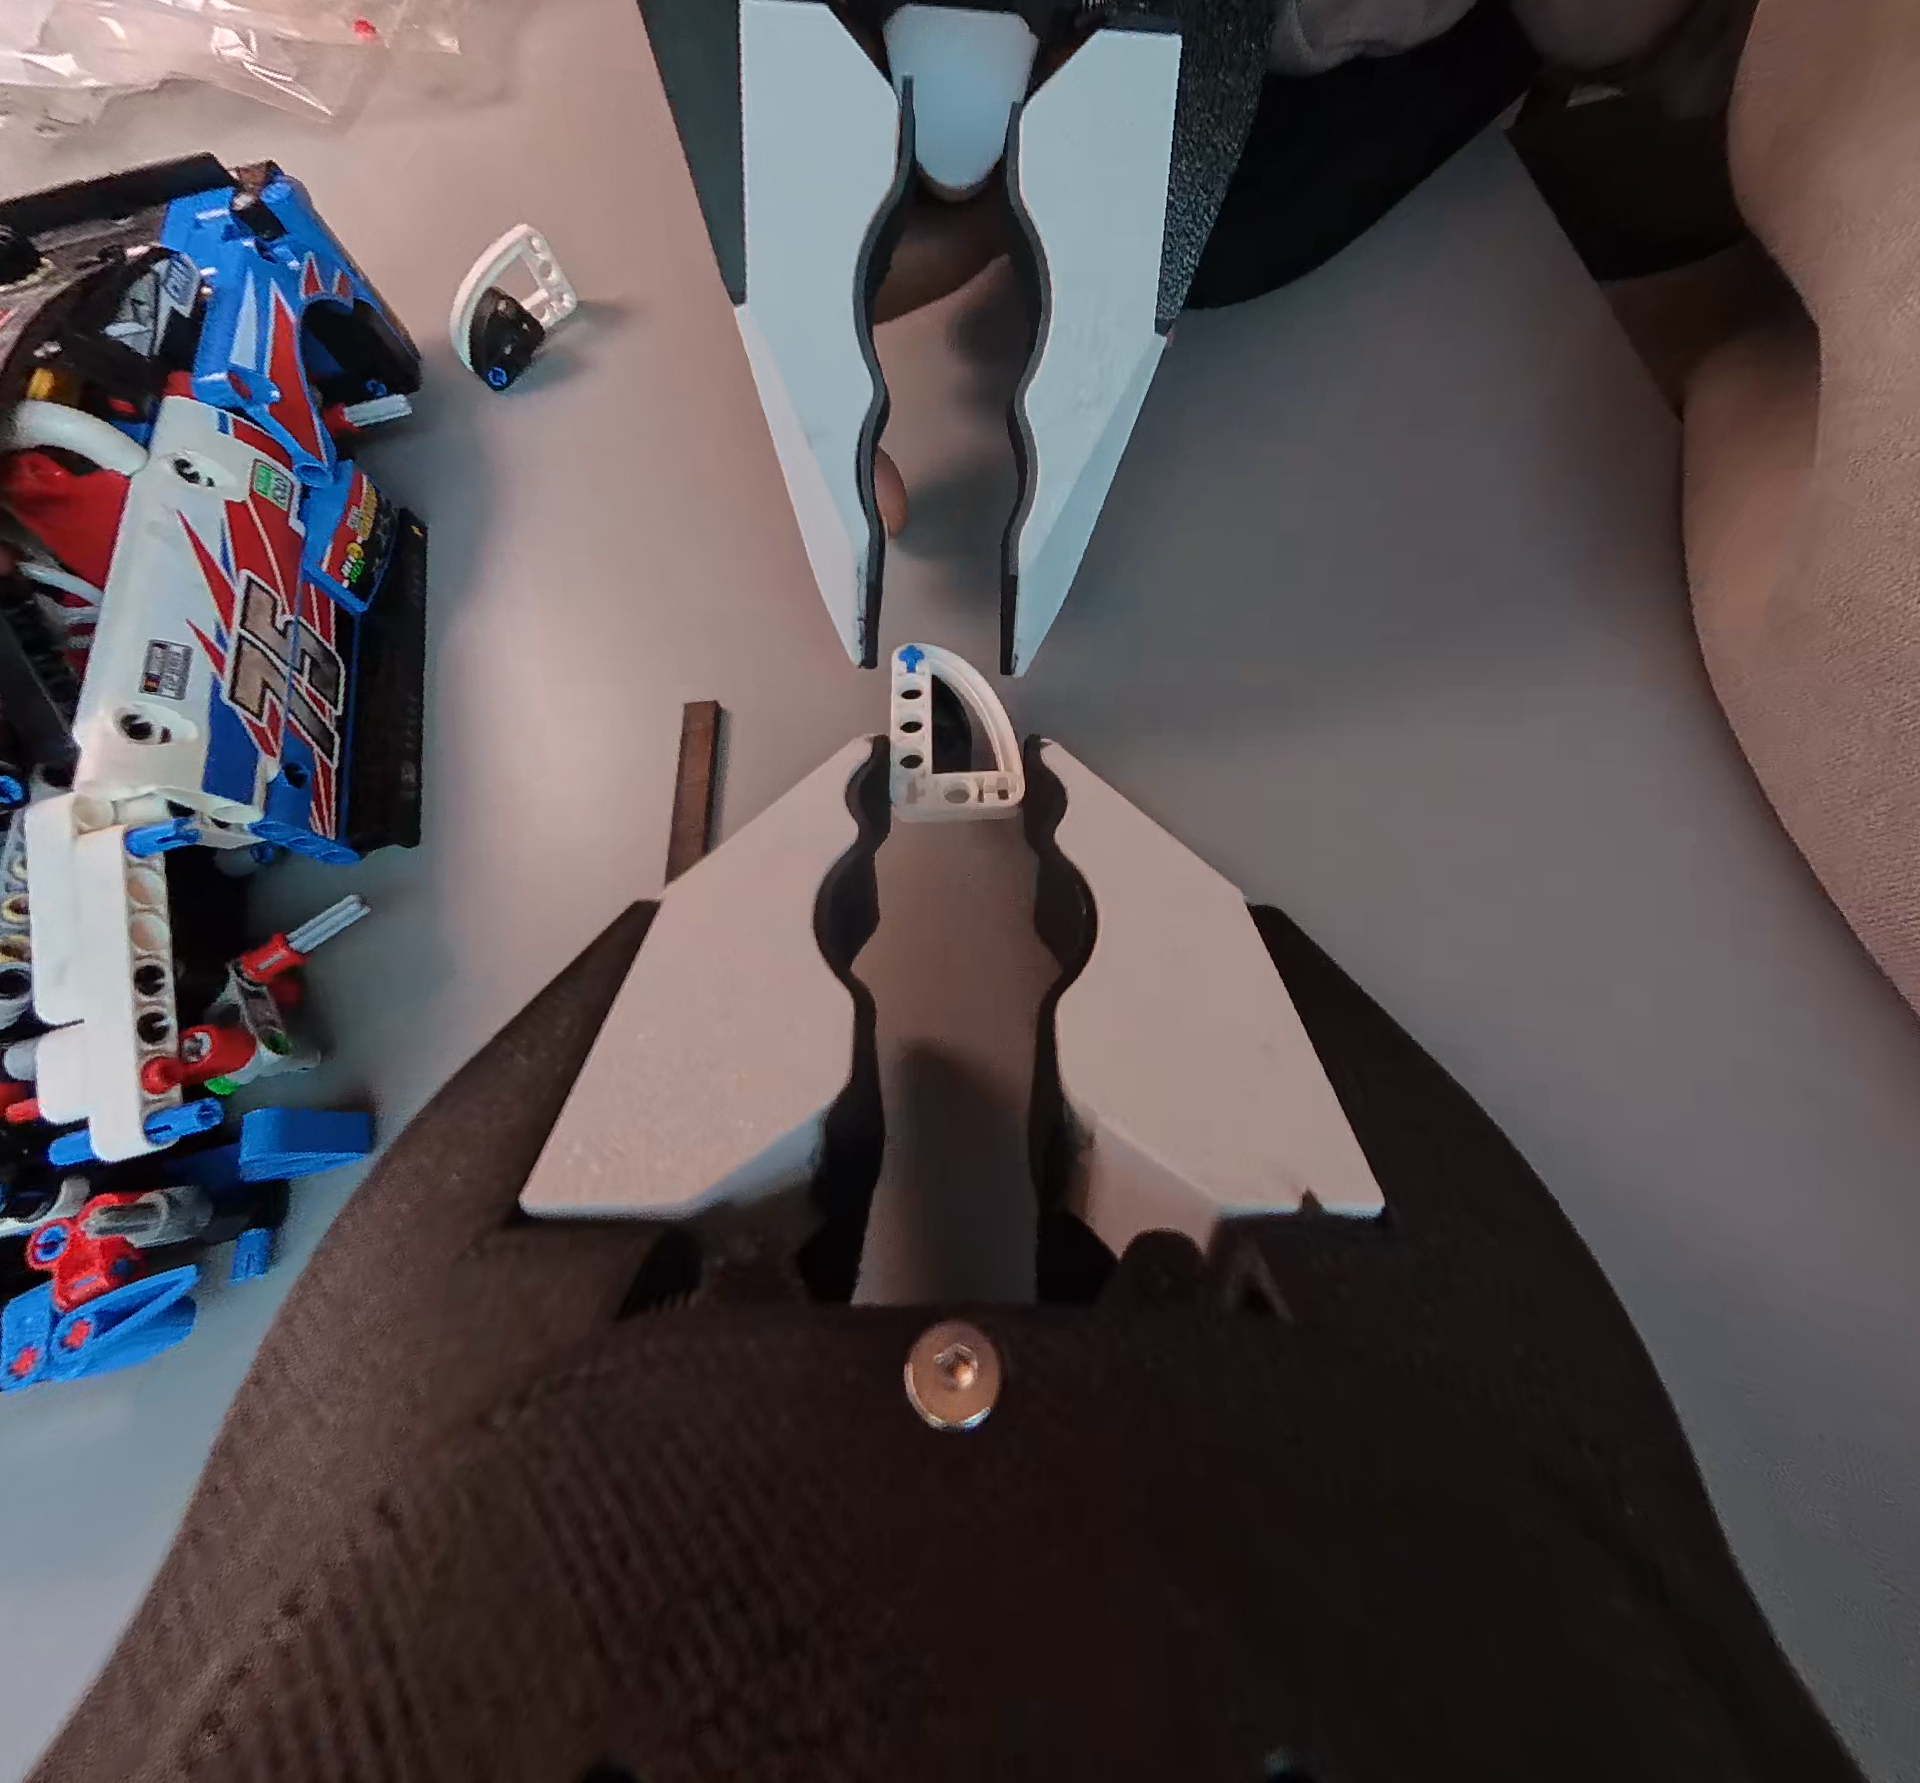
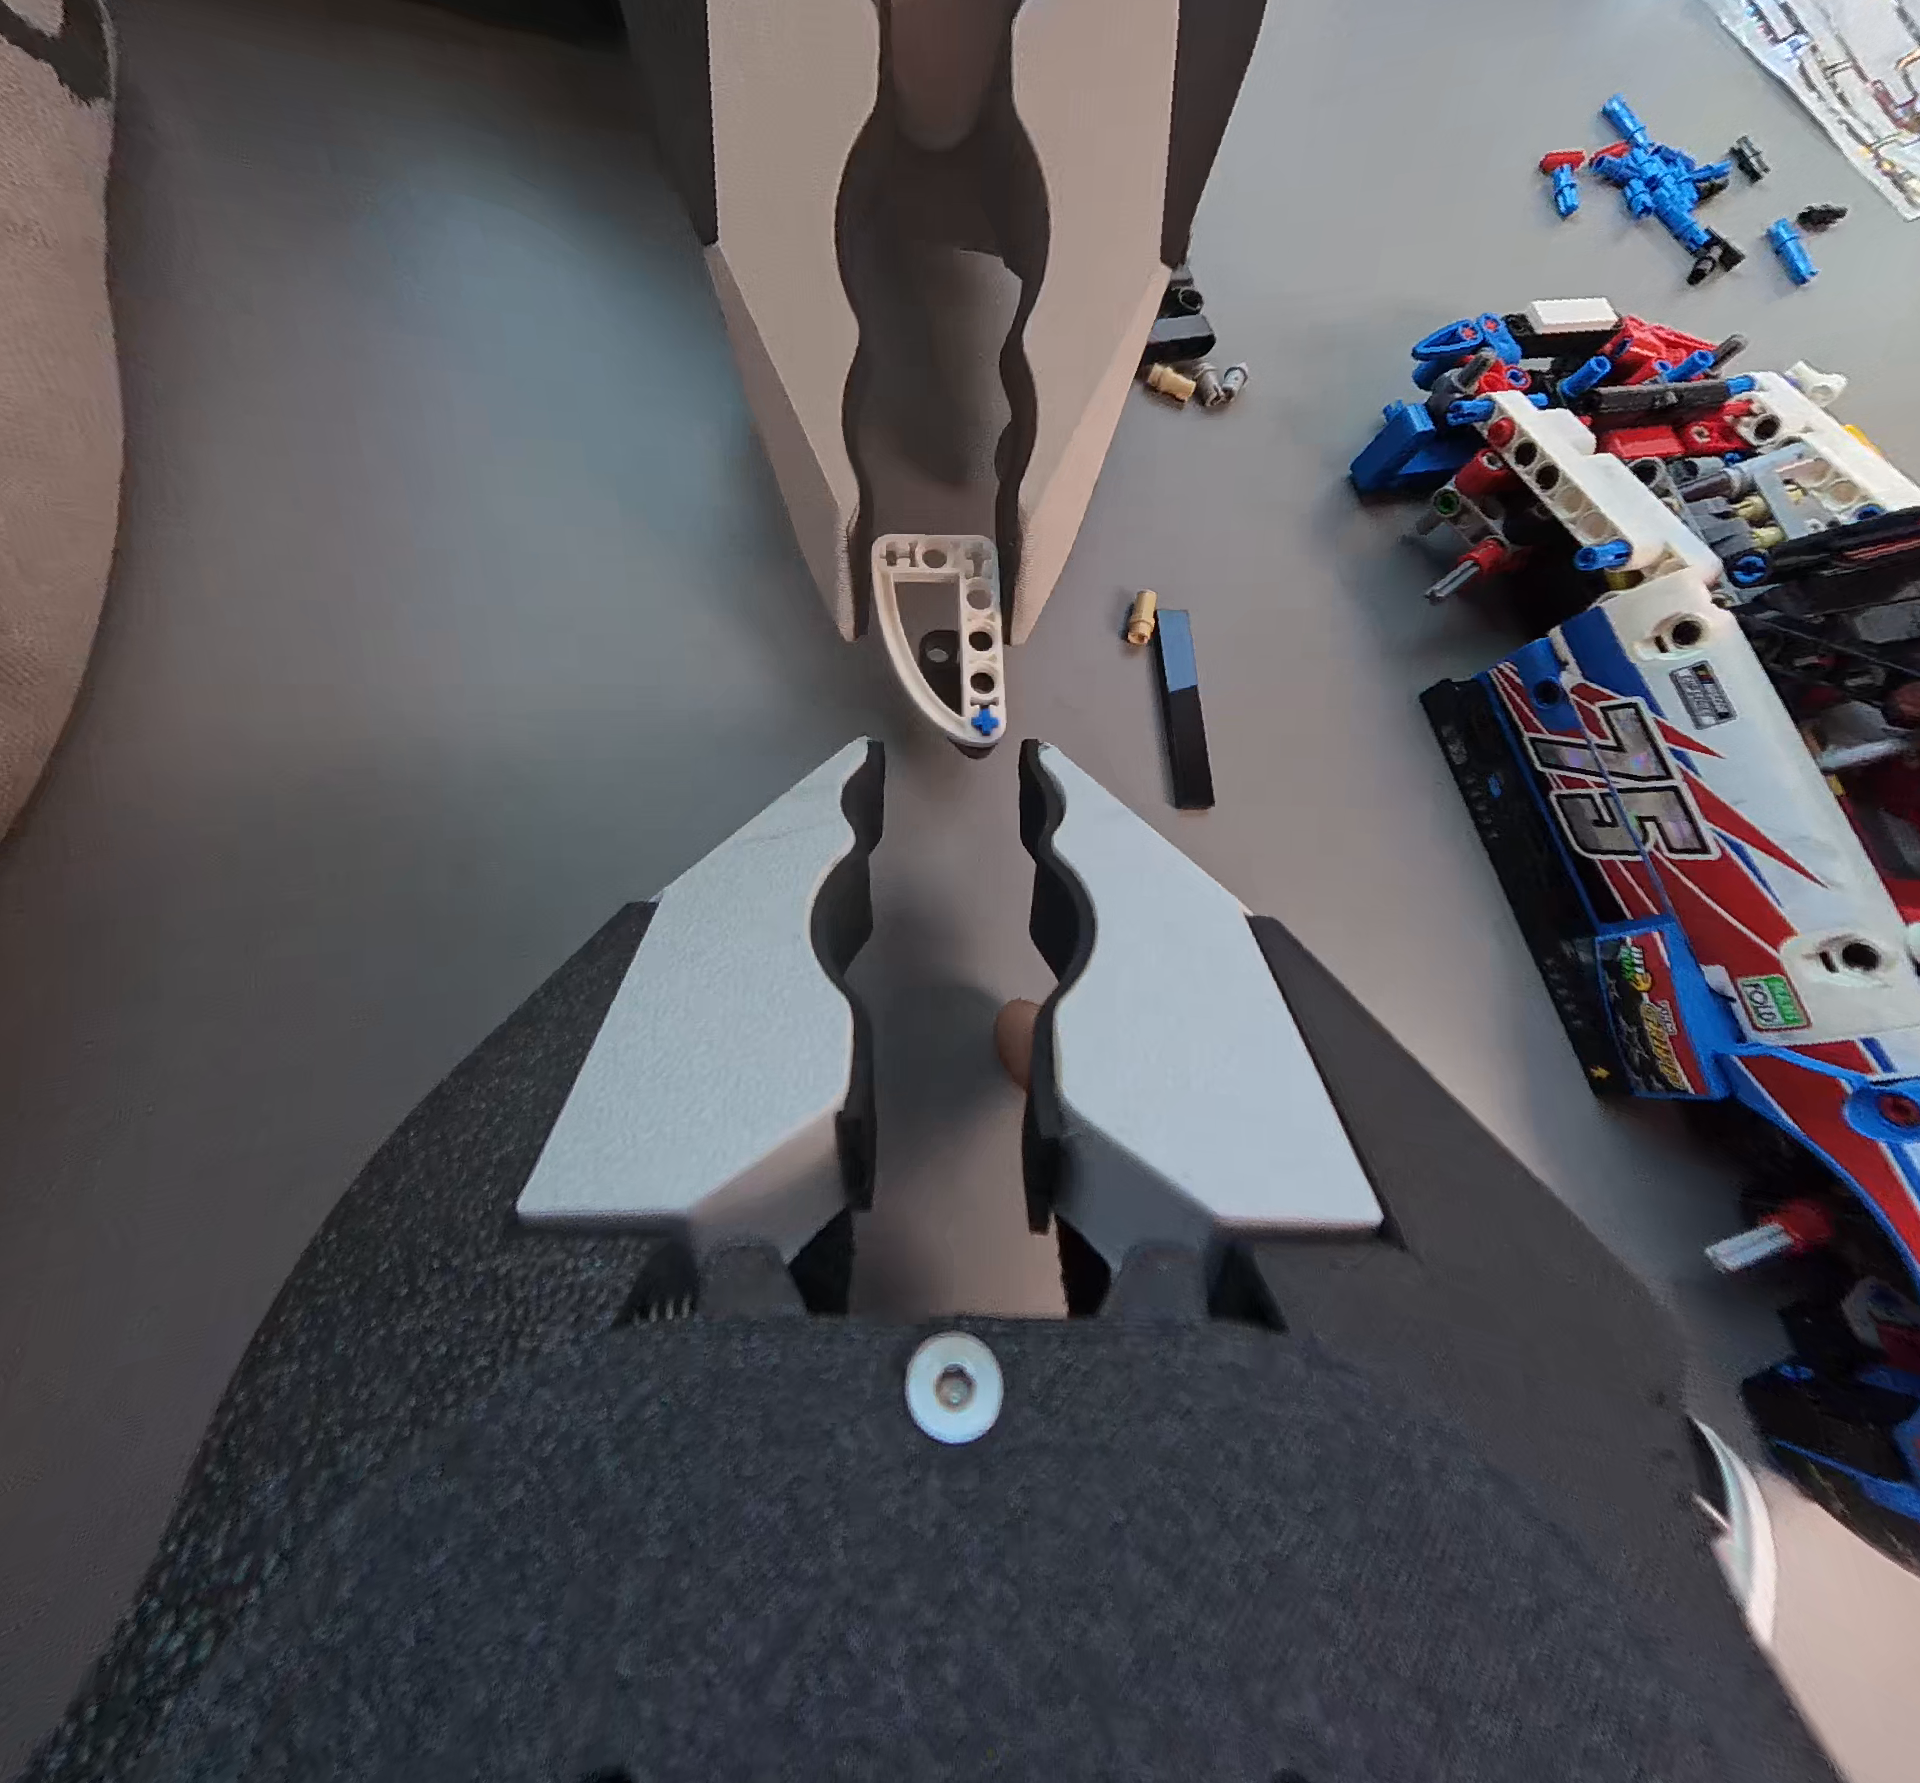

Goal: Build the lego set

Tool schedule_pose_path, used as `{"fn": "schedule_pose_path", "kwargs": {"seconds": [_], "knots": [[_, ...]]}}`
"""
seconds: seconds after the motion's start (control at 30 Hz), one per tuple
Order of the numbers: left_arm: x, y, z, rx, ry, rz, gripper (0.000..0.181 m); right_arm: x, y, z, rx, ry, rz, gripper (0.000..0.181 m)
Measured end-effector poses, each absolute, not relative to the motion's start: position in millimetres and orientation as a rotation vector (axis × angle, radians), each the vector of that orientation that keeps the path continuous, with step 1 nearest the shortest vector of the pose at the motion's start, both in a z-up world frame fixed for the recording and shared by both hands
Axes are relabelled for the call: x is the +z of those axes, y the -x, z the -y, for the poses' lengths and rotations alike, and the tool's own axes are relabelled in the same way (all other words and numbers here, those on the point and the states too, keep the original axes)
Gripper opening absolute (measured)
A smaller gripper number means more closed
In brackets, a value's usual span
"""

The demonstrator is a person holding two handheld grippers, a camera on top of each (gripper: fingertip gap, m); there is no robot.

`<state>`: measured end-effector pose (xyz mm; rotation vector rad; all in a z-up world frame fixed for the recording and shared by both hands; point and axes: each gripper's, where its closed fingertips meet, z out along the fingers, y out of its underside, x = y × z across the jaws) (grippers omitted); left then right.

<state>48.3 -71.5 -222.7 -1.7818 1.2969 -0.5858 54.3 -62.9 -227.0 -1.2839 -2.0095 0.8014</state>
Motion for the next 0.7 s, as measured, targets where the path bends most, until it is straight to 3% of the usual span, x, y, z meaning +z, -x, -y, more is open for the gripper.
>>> {"fn": "schedule_pose_path", "kwargs": {"seconds": [0.33,0.5,0.7], "knots": [[-125.7,-37.4,56.2,-1.311,1.497,-0.638,0.023,-137.2,-35.0,45.3,1.438,1.333,1.367,0.022],[-103.4,-33.0,54.0,-1.496,1.358,-0.468,0.022,-104.6,-30.0,48.0,1.716,1.332,1.134,0.013],[-102.0,-34.3,55.0,-1.517,1.336,-0.462,0.022,-97.7,-30.0,49.8,1.784,1.338,1.078,0.017]]}}
